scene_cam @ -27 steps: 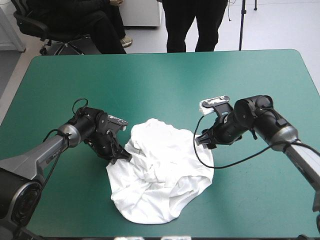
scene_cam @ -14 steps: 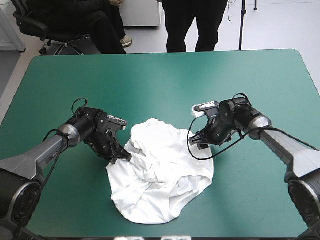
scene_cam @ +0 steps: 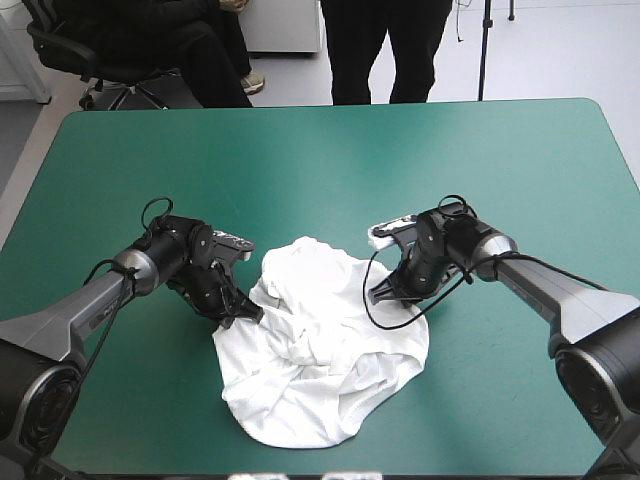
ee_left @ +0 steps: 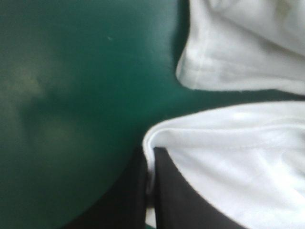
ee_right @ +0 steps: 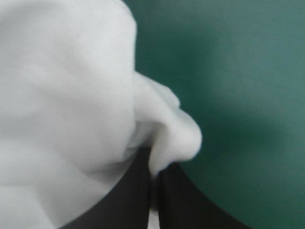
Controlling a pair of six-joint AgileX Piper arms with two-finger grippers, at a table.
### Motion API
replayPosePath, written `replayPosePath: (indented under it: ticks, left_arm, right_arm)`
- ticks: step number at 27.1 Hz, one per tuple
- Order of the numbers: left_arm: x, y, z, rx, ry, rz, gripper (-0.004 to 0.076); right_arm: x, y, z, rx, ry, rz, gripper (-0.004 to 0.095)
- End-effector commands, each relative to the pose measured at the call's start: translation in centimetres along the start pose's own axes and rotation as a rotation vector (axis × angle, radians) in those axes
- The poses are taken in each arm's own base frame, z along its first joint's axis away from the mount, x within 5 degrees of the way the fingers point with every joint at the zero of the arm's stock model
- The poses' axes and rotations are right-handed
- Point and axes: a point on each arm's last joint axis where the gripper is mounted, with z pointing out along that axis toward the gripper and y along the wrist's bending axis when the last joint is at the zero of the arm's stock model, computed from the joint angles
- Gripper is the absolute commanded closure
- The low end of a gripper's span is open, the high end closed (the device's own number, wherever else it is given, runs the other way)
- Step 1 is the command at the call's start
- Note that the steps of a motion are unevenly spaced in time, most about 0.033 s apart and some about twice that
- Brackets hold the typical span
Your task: Fold the cloth
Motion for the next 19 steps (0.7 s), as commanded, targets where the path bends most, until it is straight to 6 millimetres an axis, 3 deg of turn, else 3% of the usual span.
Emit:
replayPosePath:
  ticks: [1,3,7,13,15,19]
  left_arm:
    - [0.0,-1.3,-2.8,0.084,-0.105,-0.04,0.0741]
    - [0.3,-1.2,-5.5,0.071,-0.197,-0.04,0.0741]
    - [1.1,-1.5,-10.9,0.052,-0.384,-0.054,0.0741]
    - [3.7,-2.7,-19.8,0.035,-0.665,-0.028,0.0741]
    - [5.5,-3.5,-24.3,0.025,-0.792,0.003,0.0741]
    - [8.2,-4.6,-30.2,0.02,-0.987,0.02,0.0741]
  right_arm:
    - [0.6,-2.4,-4.4,0.064,-0.08,0.021,0.0925]
    - [1.3,-3.7,-6.8,0.047,-0.124,0.056,0.0925]
    - [3.0,-4.5,-11.2,0.016,-0.242,0.078,0.0925]
    - [5.8,-2.7,-19.0,0.005,-0.473,0.037,0.0925]
    - [6.9,-1.7,-23.8,-0.008,-0.634,0.011,0.0926]
    - [8.4,-0.5,-29.8,0.0,-0.835,-0.027,0.0925]
